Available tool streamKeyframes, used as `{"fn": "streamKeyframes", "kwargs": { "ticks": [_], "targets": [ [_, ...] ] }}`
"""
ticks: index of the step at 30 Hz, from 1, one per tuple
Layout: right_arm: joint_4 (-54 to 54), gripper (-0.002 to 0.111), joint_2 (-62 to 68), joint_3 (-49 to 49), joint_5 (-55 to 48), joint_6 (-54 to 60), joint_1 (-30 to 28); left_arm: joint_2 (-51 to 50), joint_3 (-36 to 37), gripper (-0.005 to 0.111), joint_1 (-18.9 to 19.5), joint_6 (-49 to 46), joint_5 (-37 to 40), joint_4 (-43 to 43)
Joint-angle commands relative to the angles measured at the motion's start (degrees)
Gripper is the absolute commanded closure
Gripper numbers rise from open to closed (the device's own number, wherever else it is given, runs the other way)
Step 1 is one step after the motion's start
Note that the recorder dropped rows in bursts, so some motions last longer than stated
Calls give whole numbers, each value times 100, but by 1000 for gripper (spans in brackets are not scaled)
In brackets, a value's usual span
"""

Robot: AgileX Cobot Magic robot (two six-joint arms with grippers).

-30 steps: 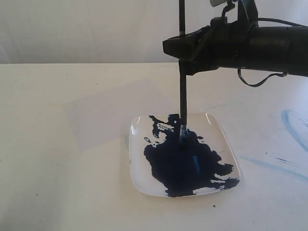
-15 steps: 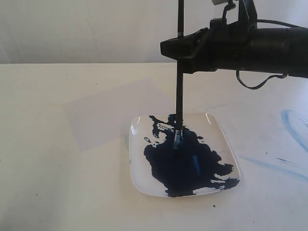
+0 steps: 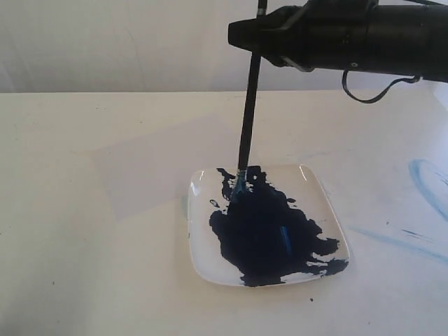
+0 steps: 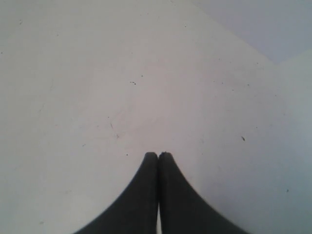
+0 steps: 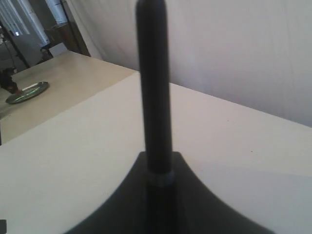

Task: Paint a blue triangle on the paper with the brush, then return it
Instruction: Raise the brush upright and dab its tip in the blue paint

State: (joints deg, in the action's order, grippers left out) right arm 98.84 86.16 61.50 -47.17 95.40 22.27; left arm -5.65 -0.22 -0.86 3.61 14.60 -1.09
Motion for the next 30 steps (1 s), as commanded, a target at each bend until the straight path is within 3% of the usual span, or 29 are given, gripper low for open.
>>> {"fn": "streamKeyframes", "kwargs": {
  "ticks": [1, 9, 21, 24, 30],
  "targets": [
    [111, 108, -53, 55, -227, 225, -4, -26, 22, 107, -47, -1, 5, 16],
    [111, 108, -27, 9, -436, 993, -4, -26, 22, 107, -47, -1, 5, 16],
    [111, 108, 251, 9, -505, 1091, -16, -26, 22, 107, -47, -1, 5, 16],
    [4, 108, 260, 72, -379, 628, -67, -26, 22, 107, -47, -1, 5, 16],
    [-1423, 108, 289, 406, 511, -1279, -67, -26, 22, 107, -47, -1, 5, 16]
  ]
}}
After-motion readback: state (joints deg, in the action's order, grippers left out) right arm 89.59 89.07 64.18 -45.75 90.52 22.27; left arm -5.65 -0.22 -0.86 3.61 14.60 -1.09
